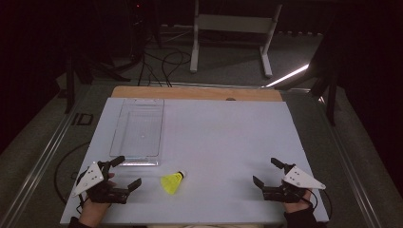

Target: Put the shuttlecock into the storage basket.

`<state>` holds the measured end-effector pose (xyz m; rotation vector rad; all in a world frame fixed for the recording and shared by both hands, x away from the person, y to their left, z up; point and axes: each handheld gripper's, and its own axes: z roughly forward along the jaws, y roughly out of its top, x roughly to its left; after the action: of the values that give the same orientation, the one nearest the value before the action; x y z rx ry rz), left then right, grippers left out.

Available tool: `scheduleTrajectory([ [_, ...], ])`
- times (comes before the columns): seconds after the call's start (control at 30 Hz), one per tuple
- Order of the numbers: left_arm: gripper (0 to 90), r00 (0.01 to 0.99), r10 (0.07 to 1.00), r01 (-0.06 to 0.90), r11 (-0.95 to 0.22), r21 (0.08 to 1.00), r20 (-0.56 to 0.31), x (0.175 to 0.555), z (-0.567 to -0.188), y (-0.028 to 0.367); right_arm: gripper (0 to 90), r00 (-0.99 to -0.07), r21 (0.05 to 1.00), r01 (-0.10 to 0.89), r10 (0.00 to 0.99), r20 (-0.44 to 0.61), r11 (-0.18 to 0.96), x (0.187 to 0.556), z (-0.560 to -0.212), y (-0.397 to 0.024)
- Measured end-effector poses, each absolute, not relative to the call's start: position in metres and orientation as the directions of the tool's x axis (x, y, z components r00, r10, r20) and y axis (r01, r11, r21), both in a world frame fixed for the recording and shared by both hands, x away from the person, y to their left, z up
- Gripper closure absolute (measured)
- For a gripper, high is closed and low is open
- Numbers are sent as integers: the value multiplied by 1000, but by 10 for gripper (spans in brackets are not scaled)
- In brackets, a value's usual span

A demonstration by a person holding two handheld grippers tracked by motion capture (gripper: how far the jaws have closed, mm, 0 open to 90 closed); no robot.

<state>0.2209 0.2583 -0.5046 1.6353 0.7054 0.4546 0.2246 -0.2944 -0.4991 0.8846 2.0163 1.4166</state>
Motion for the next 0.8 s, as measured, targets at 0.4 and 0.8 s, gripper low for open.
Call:
scheduleTrajectory([
  [0.4,1,735,672,199,-86,976,-90,220,-502,258,76,-663,946,225,748,-26,233,226,-499,-293],
  [0.8,1,795,605,197,-182,963,-48,227,-467,252,76,-670,945,219,741,-34,242,226,-498,-292],
])
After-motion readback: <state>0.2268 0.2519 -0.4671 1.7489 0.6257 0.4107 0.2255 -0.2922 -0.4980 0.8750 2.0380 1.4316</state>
